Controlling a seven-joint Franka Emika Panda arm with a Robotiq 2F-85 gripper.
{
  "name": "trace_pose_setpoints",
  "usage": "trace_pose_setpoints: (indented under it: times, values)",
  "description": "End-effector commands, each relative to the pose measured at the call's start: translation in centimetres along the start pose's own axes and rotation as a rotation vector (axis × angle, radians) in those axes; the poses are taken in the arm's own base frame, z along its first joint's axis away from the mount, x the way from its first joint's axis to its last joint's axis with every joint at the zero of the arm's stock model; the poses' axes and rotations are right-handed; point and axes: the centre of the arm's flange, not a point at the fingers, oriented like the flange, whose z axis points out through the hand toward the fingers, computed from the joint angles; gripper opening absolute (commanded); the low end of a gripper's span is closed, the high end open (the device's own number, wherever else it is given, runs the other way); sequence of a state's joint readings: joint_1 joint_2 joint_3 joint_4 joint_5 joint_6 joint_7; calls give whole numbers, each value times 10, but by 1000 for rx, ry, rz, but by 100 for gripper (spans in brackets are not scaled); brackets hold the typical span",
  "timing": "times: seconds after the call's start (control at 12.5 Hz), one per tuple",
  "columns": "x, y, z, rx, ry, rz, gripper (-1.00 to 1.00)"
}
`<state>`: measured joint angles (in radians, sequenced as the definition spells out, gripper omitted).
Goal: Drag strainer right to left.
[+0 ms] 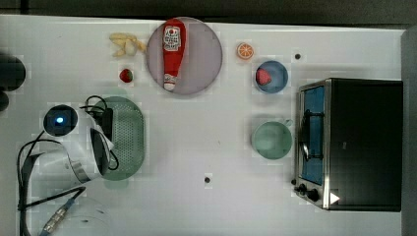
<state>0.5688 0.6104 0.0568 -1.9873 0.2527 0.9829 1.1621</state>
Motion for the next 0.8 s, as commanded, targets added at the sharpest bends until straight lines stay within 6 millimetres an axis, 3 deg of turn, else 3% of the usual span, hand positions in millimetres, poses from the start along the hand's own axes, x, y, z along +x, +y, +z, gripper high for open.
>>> trace_pose_setpoints:
  times: [0.08,0.24,0.8]
  values:
    - [-50,10,-4,0,-43,19,100]
    - [-67,11,-3,8,-51,-4,100]
    - [-97,18,-6,54,-81,35,100]
